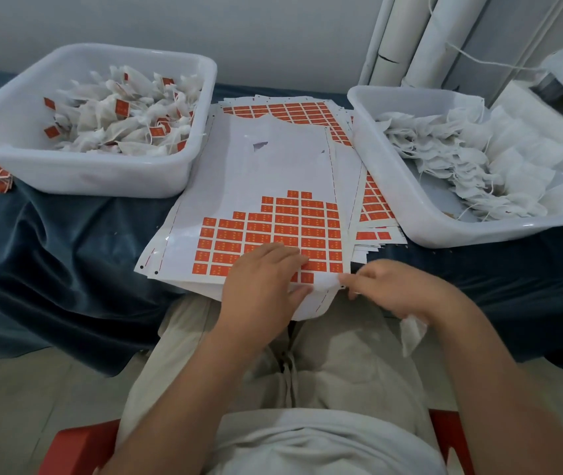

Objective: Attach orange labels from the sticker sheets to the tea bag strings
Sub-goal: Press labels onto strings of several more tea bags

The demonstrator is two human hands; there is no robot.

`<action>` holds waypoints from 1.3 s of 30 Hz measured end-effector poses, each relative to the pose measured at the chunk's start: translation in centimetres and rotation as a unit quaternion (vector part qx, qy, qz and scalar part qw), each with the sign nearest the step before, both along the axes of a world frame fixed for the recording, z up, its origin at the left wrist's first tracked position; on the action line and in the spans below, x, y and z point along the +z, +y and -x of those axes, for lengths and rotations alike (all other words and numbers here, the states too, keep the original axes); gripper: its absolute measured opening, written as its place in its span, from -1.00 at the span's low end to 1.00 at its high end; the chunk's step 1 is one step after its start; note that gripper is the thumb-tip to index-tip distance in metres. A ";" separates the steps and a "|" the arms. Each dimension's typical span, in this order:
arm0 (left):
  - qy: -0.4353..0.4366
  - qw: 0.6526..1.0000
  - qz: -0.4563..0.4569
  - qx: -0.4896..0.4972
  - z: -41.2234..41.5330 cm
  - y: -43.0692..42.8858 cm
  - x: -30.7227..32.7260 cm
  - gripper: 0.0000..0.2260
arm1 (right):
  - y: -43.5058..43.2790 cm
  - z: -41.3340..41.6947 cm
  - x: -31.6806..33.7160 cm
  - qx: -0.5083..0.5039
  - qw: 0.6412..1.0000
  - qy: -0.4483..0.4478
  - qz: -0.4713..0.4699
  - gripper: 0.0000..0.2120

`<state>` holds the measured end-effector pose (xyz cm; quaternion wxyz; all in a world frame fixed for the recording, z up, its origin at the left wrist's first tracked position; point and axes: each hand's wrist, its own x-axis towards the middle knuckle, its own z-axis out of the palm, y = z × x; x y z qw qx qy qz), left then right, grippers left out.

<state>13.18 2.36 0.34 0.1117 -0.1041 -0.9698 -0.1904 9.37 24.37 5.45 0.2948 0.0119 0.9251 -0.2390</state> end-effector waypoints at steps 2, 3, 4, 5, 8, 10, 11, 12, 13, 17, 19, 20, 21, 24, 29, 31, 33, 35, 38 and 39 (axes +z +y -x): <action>0.022 1.000 0.015 -0.005 0.2 0.0 -0.1 -0.63 | 0.0 0.2 -0.5 0.002 1.000 -0.027 -0.004 -0.55; 0.033 0.999 0.011 -0.011 0.2 0.0 -0.1 -0.66 | 0.0 0.2 -0.6 -0.009 0.998 -0.050 0.034 -0.54; 0.043 0.999 -0.005 -0.016 0.2 -0.1 -0.1 -0.66 | -0.1 0.1 -0.6 -0.025 0.993 -0.072 0.094 -0.54; 0.052 0.998 -0.030 -0.018 0.1 -0.2 0.1 -0.65 | -0.1 0.0 -0.6 -0.045 0.982 -0.089 0.163 -0.56; 0.059 0.994 -0.093 0.000 -0.1 -0.3 0.6 -0.67 | -0.5 -0.2 0.1 -0.089 0.946 -0.076 0.302 -0.56; 0.069 0.992 -0.110 0.007 -0.3 -0.3 0.9 -0.71 | -0.7 -0.2 0.6 -0.078 0.957 -0.018 0.277 -0.48; 0.076 0.990 -0.115 0.011 -0.5 -0.3 1.0 -0.73 | -0.7 -0.3 0.8 -0.067 0.962 0.000 0.263 -0.45; 0.085 0.989 -0.117 0.016 -0.6 -0.3 1.1 -0.74 | -0.8 -0.4 1.0 -0.060 0.964 0.008 0.260 -0.43; 0.097 0.988 -0.121 0.023 -0.7 -0.2 1.2 -0.75 | -0.9 -0.5 1.2 -0.060 0.961 0.007 0.270 -0.43; 0.137 0.977 -0.155 0.050 -1.0 0.0 1.4 -0.73 | -2.0 -0.9 0.4 -0.109 0.907 -0.038 0.406 -0.51; 0.153 0.969 -0.188 0.039 -1.0 0.0 1.4 -0.75 | -3.3 -1.2 -0.3 -0.146 0.860 -0.063 0.485 -0.53; 0.156 0.965 -0.208 0.037 -1.0 -0.1 1.4 -0.76 | -3.8 -1.4 -0.6 -0.160 0.842 -0.064 0.511 -0.54; 0.156 0.961 -0.225 0.039 -1.0 -0.3 1.5 -0.75 | -4.1 -1.5 -0.8 -0.162 0.836 -0.050 0.521 -0.55; 0.140 0.953 -0.262 0.055 -1.1 -0.4 1.9 -0.72 | -4.2 -1.8 -0.9 -0.128 0.862 0.040 0.488 -0.63; 0.102 0.956 -0.274 0.036 -1.1 -0.8 2.6 -0.76 | -4.2 -2.3 -0.8 -0.112 0.891 0.122 0.422 -0.58; 0.089 0.969 -0.232 -0.005 -0.8 -1.4 3.1 -0.73 | -4.2 -2.3 -0.8 -0.121 0.893 0.128 0.415 -0.62; 0.075 0.975 -0.204 -0.038 -0.5 -2.1 3.7 -0.66 | -4.0 -2.2 -0.9 -0.109 0.903 0.143 0.391 -0.70; 0.041 0.974 -0.214 -0.063 -0.4 -2.4 4.0 -0.62 | -3.8 -2.0 -0.9 -0.079 0.912 0.155 0.371 -0.74; -0.034 0.957 -0.274 -0.086 -0.4 -2.7 4.2 -0.68 | -3.4 -2.0 -0.6 -0.027 0.921 0.164 0.351 -0.81; -0.064 0.945 -0.309 -0.084 -0.3 -2.8 4.2 -0.76 | -3.3 -2.0 -0.5 -0.010 0.925 0.170 0.341 -0.79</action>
